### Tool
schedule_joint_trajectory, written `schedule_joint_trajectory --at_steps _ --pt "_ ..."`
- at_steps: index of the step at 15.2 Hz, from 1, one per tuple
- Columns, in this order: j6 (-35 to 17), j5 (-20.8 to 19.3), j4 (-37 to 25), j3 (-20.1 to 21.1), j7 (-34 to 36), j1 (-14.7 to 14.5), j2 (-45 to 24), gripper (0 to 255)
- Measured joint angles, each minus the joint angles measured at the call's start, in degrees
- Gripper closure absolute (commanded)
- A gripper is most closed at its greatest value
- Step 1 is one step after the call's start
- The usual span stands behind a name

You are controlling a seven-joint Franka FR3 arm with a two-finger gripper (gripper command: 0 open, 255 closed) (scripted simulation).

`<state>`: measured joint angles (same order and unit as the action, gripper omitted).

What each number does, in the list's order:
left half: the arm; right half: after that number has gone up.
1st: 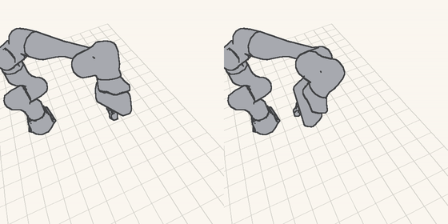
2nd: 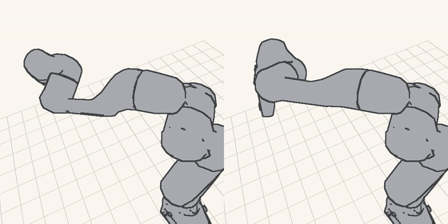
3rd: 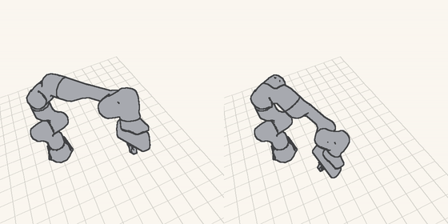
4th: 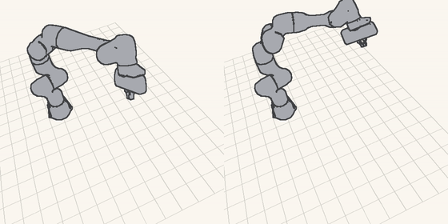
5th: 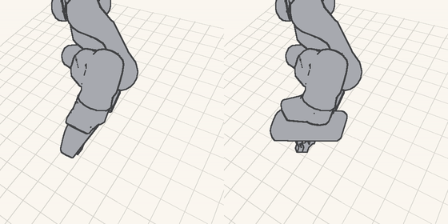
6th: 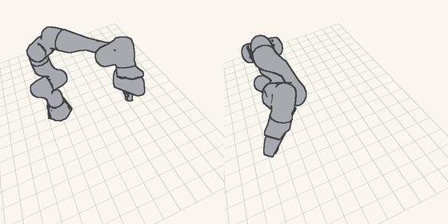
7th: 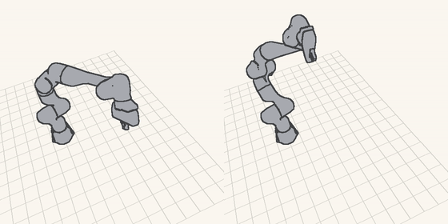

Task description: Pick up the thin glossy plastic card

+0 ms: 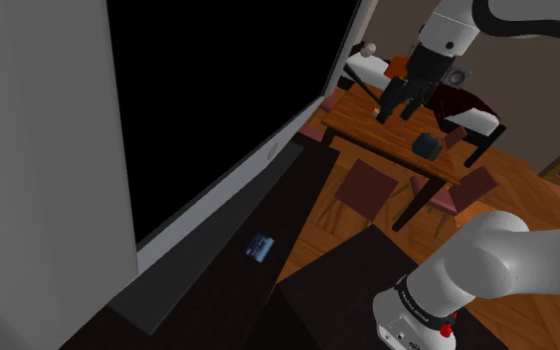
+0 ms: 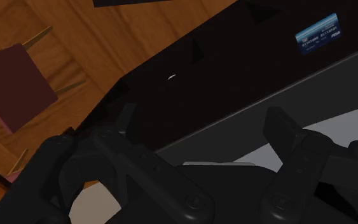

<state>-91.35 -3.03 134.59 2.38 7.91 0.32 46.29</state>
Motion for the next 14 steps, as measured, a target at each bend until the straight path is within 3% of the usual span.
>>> schedule_joint_trajectory --at_steps 4,14 --pt "-1.3 2.3 1.9 1.3 3.8 0.3 -1.4 0" --pt "-10.3 14.5 12.5 6.4 20.2 0.4 -7.7 0"
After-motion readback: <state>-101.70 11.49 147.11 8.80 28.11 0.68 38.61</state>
